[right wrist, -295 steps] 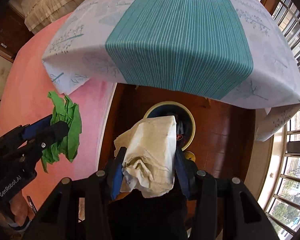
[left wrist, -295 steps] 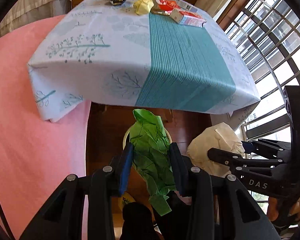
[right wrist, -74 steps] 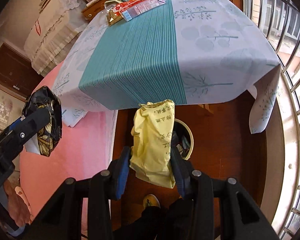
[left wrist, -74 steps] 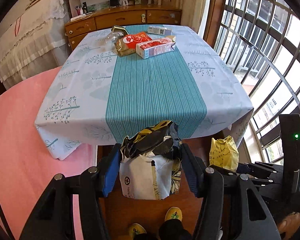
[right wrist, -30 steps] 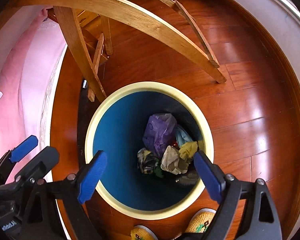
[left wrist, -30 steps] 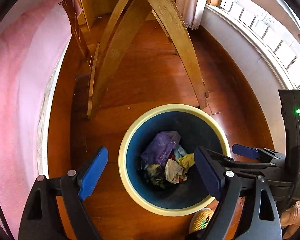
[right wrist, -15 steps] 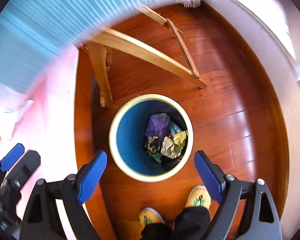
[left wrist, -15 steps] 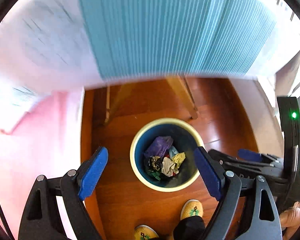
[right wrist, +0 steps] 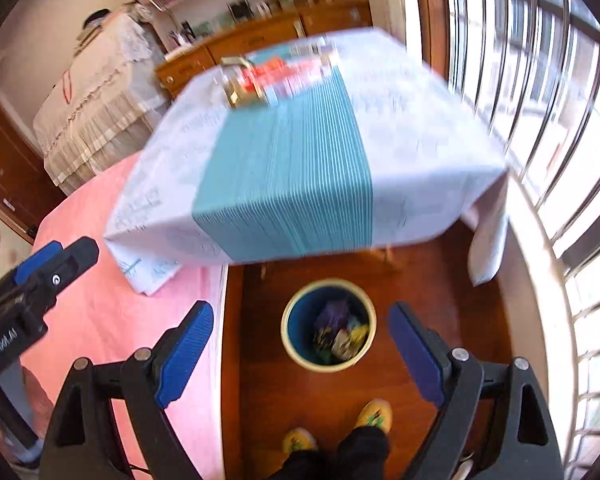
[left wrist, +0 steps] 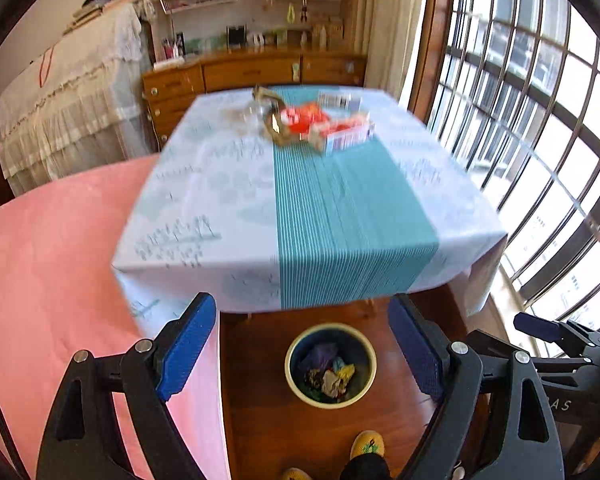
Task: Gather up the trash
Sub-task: 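Raise both tools from the bin back toward the table, then grasp the strawberry milk carton with the left gripper while the right gripper grasps the beige block, then carry the milk carton and beige block with both grippers over the bin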
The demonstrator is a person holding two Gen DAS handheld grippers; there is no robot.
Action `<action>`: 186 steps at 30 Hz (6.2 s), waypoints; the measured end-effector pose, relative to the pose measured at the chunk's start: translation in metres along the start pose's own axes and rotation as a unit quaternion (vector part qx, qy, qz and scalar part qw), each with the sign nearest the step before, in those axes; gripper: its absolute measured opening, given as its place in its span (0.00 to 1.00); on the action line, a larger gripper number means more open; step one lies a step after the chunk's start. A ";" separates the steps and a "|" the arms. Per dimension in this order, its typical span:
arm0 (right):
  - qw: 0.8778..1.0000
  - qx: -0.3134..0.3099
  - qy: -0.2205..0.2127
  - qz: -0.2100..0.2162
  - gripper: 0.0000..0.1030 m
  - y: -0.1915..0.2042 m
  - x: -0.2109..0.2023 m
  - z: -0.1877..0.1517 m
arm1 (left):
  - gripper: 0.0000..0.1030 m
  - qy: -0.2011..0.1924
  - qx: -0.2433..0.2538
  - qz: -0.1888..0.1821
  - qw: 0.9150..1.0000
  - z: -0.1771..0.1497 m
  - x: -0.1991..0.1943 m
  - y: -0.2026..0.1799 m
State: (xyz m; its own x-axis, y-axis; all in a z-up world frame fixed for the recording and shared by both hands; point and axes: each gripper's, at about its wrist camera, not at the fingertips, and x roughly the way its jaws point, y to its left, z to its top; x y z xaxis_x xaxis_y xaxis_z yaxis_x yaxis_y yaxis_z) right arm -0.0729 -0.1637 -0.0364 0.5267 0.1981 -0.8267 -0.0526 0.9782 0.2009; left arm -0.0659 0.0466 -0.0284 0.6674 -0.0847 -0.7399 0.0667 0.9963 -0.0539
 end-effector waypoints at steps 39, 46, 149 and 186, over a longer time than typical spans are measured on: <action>0.993 -0.094 -0.070 -0.021 0.68 -0.005 0.067 0.255 | 0.84 -0.007 0.027 -0.014 1.000 0.222 0.115 -0.023; 0.994 -0.105 0.019 0.017 0.65 -0.063 0.159 0.318 | 0.84 0.110 0.054 -0.005 0.992 0.278 0.272 -0.070; 0.998 -0.026 0.007 0.057 0.59 0.057 0.001 0.069 | 0.55 0.046 0.060 -0.134 0.988 0.074 0.022 0.009; 0.967 0.093 0.233 0.032 0.60 -0.077 0.397 -0.140 | 0.61 0.280 -0.021 -0.016 0.960 -0.205 0.389 -0.021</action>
State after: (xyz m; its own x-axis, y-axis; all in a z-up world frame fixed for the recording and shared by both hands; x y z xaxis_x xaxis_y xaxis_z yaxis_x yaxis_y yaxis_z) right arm 0.0213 -0.1516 -0.4541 0.0849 0.3062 -0.9482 0.1039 0.9437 0.3141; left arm 0.0404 -0.0041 -0.4525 0.1608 -0.1066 -0.9812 0.0423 0.9940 -0.1010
